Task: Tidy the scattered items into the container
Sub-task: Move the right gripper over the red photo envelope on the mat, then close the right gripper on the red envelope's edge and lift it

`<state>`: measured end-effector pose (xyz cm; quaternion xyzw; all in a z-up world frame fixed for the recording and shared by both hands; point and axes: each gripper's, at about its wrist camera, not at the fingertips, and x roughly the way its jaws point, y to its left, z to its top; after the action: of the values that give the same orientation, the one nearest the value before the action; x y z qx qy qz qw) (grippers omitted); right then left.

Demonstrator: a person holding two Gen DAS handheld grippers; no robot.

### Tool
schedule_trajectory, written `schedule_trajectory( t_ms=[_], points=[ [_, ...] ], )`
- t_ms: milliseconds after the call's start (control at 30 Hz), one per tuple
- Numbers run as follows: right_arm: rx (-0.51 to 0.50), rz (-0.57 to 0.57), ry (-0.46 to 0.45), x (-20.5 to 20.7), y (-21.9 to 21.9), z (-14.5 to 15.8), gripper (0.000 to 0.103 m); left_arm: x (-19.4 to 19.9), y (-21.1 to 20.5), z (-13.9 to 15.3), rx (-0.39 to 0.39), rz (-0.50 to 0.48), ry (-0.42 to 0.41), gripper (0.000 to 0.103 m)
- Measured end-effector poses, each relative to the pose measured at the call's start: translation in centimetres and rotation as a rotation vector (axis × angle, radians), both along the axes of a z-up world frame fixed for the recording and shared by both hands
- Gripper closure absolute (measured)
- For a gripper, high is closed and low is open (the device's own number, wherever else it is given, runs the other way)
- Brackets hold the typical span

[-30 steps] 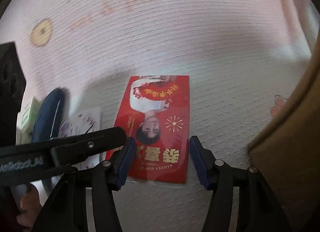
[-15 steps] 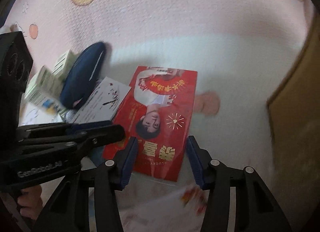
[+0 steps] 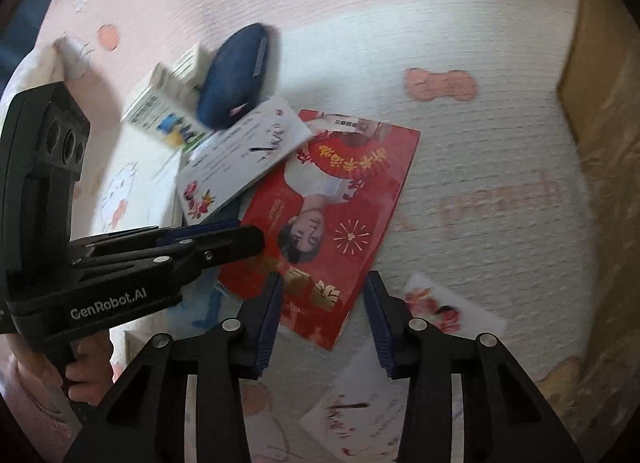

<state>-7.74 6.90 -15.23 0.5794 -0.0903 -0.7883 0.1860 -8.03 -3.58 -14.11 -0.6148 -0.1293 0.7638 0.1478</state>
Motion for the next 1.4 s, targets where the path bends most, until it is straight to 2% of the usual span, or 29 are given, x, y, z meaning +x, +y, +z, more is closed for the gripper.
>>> schedule_trajectory(
  t_ms=[100,233,333,433,567,633,667,700,767,867,967,1100,1267,1400],
  points=[
    [0.018,0.039,0.021,0.5,-0.7,0.2,0.064,1.0,-1.1,0.3,0.029,0.084,-0.010,0.080],
    [0.046,0.039,0.034,0.4,0.5,1.3,0.064,2.3,-2.0,1.3,0.023,0.105,0.018,0.070],
    [0.087,-0.002,0.108,0.2,2.5,2.7,0.063,3.1,-2.3,1.6,0.015,0.095,0.000,0.070],
    [0.096,-0.011,0.134,-1.1,3.0,3.1,0.063,3.7,-2.7,1.1,0.037,0.120,-0.037,0.070],
    [0.062,-0.009,0.204,-3.8,2.5,3.6,0.063,4.4,-3.0,0.8,0.043,0.138,-0.046,0.070],
    [0.021,-0.008,0.225,-5.3,1.9,3.3,0.063,4.6,-2.6,1.0,0.026,0.120,-0.043,0.076],
    [0.000,-0.001,0.222,-5.9,1.6,2.9,0.063,4.7,-2.3,1.1,0.038,0.102,-0.047,0.082],
    [-0.007,0.012,0.213,-6.4,1.5,2.6,0.069,4.8,-2.1,1.0,0.059,0.086,-0.060,0.082],
    [0.011,0.077,0.193,-7.1,0.6,1.9,0.087,4.7,-1.4,0.4,0.088,0.070,-0.088,0.082],
    [0.088,0.159,0.184,-7.0,-0.6,0.8,0.088,4.3,-0.9,-0.7,0.073,0.078,-0.114,0.082],
    [0.153,0.158,0.213,-6.5,-0.6,0.9,0.089,3.8,-1.1,-0.3,0.072,0.106,-0.097,0.082],
    [0.219,0.136,0.202,-5.8,0.2,0.9,0.089,3.2,-1.3,-0.2,0.072,0.113,-0.088,0.082],
    [0.242,0.097,0.177,-4.5,1.1,0.6,0.089,2.1,-1.4,0.2,0.045,0.123,-0.063,0.082],
    [0.169,0.057,0.106,-4.0,3.1,0.4,0.089,0.3,-1.4,0.7,0.014,0.120,-0.026,0.082]
  ],
)
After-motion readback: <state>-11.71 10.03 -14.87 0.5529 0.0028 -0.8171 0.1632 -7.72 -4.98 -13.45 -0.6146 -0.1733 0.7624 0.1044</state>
